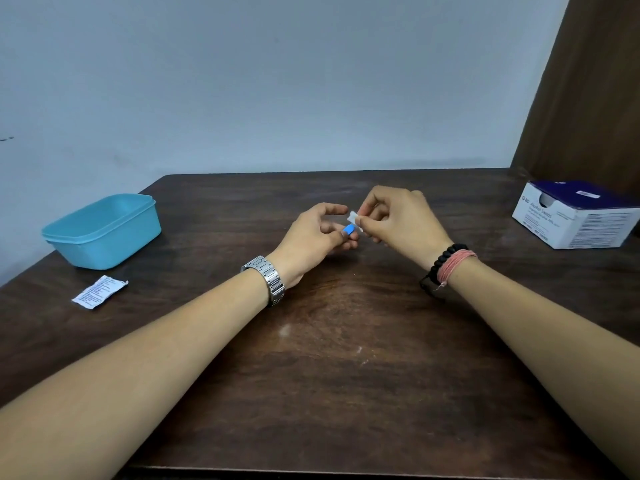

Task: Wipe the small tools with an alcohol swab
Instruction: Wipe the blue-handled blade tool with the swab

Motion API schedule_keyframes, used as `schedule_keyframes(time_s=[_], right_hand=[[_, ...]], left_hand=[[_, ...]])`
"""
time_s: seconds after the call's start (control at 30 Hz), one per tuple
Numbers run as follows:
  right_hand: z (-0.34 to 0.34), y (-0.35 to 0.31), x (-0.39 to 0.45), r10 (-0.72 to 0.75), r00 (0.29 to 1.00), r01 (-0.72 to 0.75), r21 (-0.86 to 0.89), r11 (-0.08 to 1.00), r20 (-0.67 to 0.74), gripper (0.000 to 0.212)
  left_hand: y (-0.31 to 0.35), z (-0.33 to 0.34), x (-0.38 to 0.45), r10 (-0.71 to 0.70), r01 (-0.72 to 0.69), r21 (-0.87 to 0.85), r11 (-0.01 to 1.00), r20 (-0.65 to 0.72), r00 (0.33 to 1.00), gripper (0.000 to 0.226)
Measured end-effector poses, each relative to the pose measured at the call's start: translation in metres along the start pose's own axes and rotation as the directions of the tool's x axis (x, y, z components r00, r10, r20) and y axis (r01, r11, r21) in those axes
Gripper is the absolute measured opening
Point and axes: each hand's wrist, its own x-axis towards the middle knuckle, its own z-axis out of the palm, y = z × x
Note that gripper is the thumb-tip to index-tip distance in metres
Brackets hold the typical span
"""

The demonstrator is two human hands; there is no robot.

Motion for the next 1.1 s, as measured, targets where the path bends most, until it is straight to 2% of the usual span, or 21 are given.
schedule_keyframes(time_s=[0.1,0.33,0.43,0.63,0.93,1.03,1.1], right_hand=[[0.007,-0.004,-0.002,-0.041,0.998,0.043,-0.023,0.999,0.051,0.010],[-0.009,0.012,0.006,0.054,0.993,-0.061,-0.072,0.996,-0.106,0.017],[-0.014,0.011,0.007,0.068,0.984,-0.075,-0.034,0.997,-0.167,0.017],[0.001,-0.002,-0.001,-0.037,0.998,0.039,-0.027,0.999,0.046,0.009],[-0.015,0.013,0.007,0.051,0.986,-0.061,-0.062,0.996,-0.159,0.016],[-0.013,0.003,0.003,-0.011,0.998,0.010,-0.017,1.000,-0.063,0.013],[-0.005,-0.001,-0.001,-0.066,0.997,0.068,-0.046,0.997,0.028,0.011]], left_hand=[[0.000,0.000,0.000,0.007,-0.007,0.014,1.000,-0.008,1.000,0.039],[0.001,0.000,0.000,-0.019,0.019,-0.002,1.000,0.014,1.000,0.039],[0.000,-0.001,0.001,-0.023,0.024,-0.012,1.000,0.007,1.000,0.039],[-0.001,-0.001,0.001,-0.004,0.004,-0.010,1.000,-0.001,1.000,0.036],[0.001,-0.001,0.001,-0.032,0.032,-0.013,0.999,0.013,0.999,0.037],[0.000,-0.001,0.001,-0.030,0.030,-0.022,0.999,0.006,1.000,0.037],[0.000,-0.001,0.000,-0.023,0.023,-0.021,1.000,0.004,1.000,0.036]])
